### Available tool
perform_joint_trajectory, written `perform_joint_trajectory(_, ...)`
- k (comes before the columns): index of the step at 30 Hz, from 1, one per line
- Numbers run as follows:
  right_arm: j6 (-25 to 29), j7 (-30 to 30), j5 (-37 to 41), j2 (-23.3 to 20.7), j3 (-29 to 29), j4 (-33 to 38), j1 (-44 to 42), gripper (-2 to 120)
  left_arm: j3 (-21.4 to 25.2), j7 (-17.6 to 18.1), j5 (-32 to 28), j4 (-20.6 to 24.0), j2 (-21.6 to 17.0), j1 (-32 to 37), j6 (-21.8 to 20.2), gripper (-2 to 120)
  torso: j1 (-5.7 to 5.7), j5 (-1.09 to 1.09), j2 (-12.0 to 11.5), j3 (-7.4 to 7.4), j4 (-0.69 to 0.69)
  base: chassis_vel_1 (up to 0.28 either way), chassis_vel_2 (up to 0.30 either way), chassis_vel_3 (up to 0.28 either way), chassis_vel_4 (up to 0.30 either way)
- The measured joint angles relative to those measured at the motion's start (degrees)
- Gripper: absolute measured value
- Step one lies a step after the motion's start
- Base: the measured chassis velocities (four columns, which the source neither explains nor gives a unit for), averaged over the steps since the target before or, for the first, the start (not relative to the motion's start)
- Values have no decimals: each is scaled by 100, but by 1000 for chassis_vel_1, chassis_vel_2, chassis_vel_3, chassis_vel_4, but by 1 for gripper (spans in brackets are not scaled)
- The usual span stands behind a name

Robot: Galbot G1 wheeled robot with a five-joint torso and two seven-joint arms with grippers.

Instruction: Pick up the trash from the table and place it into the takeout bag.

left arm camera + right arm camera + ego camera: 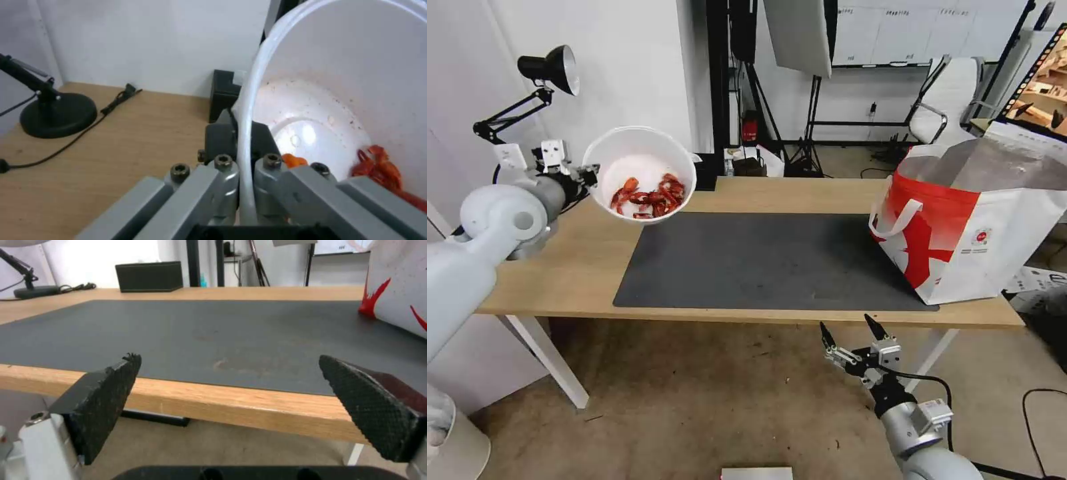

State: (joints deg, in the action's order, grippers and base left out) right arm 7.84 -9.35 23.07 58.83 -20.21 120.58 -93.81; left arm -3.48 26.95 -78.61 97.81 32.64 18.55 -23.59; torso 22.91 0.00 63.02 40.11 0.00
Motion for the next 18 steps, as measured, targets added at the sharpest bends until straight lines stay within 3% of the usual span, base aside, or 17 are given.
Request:
perform_joint_trajectory(4,0,0,0,0,0,0,0,100,-144,28,-15,22,106,-76,1,0,0,-1,0,0,1,0,0,0,0)
perform_joint_trajectory(9,0,1,0,0,0,0,0,100,-574,308,-437,33,428,-556,-6,0,0,0,0,0,2,0,0,0,0)
perform_joint_trajectory(13,0,0,0,0,0,0,0,100,-1377,629,-831,-242,1026,-1587,-24,0,0,1,0,1,0,0,0,0,0)
perform_joint_trajectory(14,0,0,0,0,0,0,0,100,-1377,629,-831,-242,1026,-1587,-24,0,0,1,0,1,0,0,0,0,0)
perform_joint_trajectory(18,0,1,0,0,0,0,0,100,-1934,730,-879,-600,1668,-2345,-24,0,0,3,0,0,1,0,0,0,0)
